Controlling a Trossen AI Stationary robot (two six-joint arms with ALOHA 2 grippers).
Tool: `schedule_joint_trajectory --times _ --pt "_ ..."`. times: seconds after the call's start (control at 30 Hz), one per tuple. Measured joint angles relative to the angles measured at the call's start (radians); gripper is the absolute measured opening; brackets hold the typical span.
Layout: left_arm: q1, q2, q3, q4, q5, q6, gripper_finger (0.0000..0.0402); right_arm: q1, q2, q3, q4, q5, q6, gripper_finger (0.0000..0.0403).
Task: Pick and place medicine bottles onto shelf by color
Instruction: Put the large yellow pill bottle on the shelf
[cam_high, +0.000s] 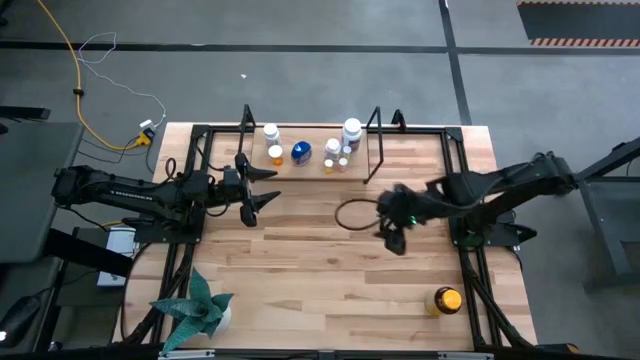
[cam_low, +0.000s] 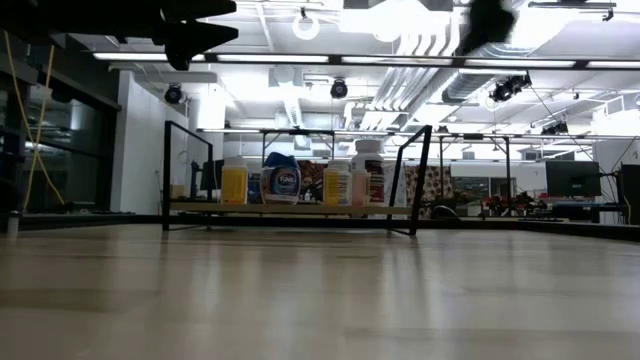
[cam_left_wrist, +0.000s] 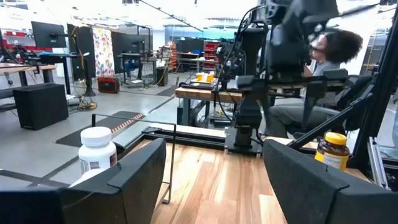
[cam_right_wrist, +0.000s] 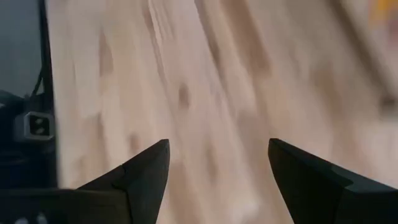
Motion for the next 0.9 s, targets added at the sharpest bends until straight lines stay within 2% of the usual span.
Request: schedule_joint_trajectory --times 0.17,0.27,0.5,0.73,0.9 --pt "0.000 0.000 0.000 0.000 0.000 -0.003 0.0259 0.155 -0.028 0.000 -0.229 -0.002 0.443 0.0264" --pt "0.000 0.000 0.000 0.000 0.000 -0.012 0.0259 0.260 -0.027 0.000 -0.331 -0.026 0.645 0.0264" --pt "0.000 0.000 0.000 0.000 0.000 -0.026 0.0259 0.498 -0.025 0.000 -0.417 -0.098 1.151 0.0264" --pt "0.000 0.000 0.000 0.000 0.000 -0.026 0.0259 0.686 0.003 0.000 -0.454 -0.094 1.453 0.0264" --pt "0.000 0.000 0.000 0.000 0.000 -0.017 0.0259 0.759 0.045 0.000 -0.449 -0.068 1.509 0.0264"
